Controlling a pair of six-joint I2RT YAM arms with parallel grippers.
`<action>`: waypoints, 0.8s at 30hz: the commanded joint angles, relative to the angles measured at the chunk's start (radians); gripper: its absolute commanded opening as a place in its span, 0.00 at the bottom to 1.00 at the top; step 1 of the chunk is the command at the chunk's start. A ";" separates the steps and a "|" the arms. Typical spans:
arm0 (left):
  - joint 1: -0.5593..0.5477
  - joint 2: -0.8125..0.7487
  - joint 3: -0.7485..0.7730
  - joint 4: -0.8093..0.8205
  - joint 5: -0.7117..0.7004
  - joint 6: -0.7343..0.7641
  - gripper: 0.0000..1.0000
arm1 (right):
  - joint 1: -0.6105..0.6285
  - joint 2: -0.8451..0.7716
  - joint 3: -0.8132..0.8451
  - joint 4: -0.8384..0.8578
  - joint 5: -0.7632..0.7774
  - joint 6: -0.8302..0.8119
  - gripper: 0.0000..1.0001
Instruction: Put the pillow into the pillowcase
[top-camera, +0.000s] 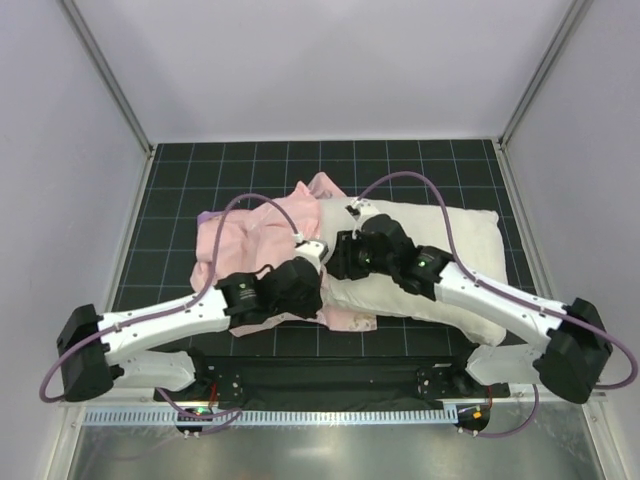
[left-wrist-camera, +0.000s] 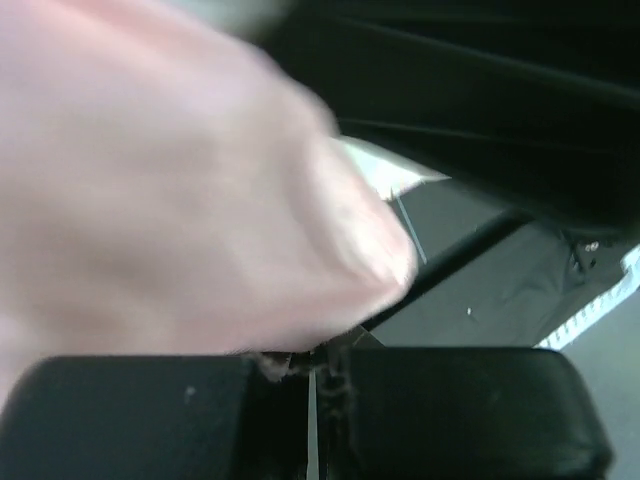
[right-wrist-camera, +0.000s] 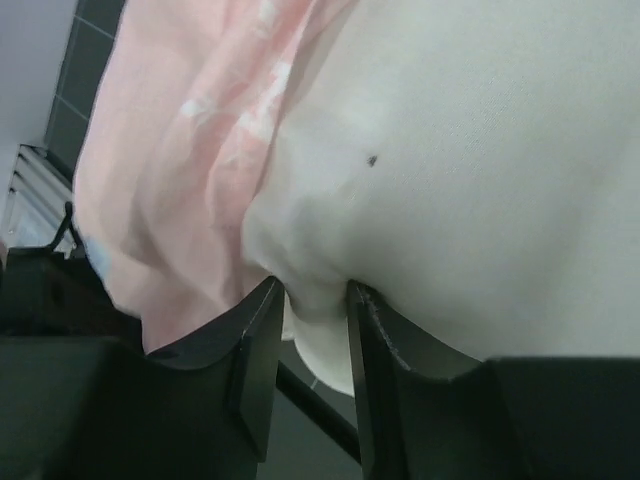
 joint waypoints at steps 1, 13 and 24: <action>0.042 -0.111 -0.001 0.004 -0.039 -0.012 0.00 | 0.002 -0.121 -0.032 0.060 -0.022 -0.006 0.37; 0.050 -0.264 0.056 -0.091 -0.044 -0.017 0.00 | 0.016 -0.197 -0.183 0.304 -0.295 0.061 0.07; 0.048 -0.234 0.088 -0.030 0.061 -0.041 0.00 | 0.039 0.153 -0.086 0.724 -0.407 0.139 0.04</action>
